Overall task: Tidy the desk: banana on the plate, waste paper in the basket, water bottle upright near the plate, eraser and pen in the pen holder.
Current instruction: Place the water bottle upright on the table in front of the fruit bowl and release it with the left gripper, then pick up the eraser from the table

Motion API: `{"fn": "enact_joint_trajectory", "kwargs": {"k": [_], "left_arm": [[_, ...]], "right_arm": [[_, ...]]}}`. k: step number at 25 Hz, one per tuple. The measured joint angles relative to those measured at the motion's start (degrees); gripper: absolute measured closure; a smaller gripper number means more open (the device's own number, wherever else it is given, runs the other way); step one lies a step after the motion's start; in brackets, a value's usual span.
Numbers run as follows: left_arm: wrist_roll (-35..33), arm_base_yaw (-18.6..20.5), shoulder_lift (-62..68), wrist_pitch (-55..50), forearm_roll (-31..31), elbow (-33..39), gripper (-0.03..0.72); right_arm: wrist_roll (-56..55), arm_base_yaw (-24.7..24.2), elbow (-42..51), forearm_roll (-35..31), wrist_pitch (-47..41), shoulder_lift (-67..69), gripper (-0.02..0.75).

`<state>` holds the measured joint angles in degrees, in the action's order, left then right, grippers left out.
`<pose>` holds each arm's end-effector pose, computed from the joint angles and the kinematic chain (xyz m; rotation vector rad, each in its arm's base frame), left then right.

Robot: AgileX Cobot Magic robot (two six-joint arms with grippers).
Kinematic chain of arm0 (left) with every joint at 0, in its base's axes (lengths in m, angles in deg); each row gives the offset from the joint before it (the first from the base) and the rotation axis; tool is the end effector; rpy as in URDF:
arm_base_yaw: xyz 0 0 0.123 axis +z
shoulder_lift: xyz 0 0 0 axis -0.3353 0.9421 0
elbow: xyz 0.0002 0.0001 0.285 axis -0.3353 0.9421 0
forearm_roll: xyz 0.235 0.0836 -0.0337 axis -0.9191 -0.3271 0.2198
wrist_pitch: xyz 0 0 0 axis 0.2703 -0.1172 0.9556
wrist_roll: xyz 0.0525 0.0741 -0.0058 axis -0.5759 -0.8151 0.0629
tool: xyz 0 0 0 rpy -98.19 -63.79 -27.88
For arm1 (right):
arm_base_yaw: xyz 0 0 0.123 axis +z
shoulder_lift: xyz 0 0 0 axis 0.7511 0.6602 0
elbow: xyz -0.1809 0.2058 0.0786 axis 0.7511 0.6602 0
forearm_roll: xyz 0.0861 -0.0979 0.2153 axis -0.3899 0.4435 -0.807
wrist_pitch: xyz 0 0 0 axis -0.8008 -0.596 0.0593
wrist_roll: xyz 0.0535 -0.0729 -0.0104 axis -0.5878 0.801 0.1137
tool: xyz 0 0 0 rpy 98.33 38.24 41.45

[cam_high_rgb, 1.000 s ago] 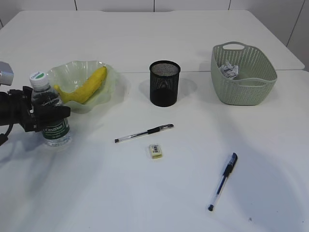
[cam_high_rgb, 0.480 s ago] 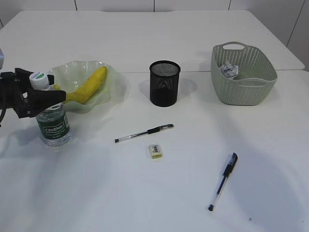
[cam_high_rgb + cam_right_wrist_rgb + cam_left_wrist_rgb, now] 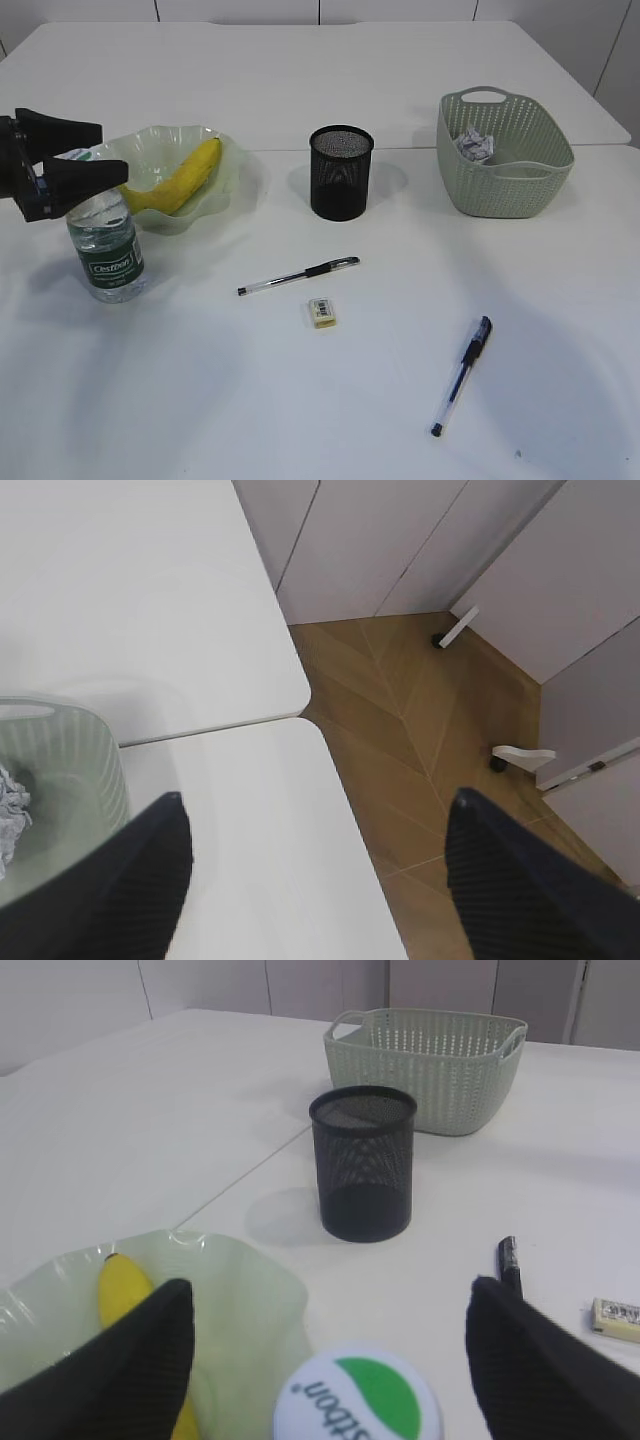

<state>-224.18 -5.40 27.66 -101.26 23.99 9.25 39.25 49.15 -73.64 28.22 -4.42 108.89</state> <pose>0.3589 0.0074 0.1812 0.8193 1.6048 -0.5918 0.4525 -0.0424 0.4048 0.2555 2.2392 -0.6068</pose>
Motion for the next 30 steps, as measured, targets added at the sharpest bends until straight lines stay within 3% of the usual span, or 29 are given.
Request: {"fn": "enact_joint_trajectory", "kwargs": {"k": [15,30], "left_arm": [[0.82,0.0,-10.36,-0.35,-0.26,0.02,0.092],[6.9,0.0,-25.9,13.77,-0.69,0.37,0.095]], "right_arm": [[0.0,0.0,0.0,2.96,-0.34,0.0,0.151],[0.0,0.0,0.0,-8.46,-0.77,0.0,0.15]]}}
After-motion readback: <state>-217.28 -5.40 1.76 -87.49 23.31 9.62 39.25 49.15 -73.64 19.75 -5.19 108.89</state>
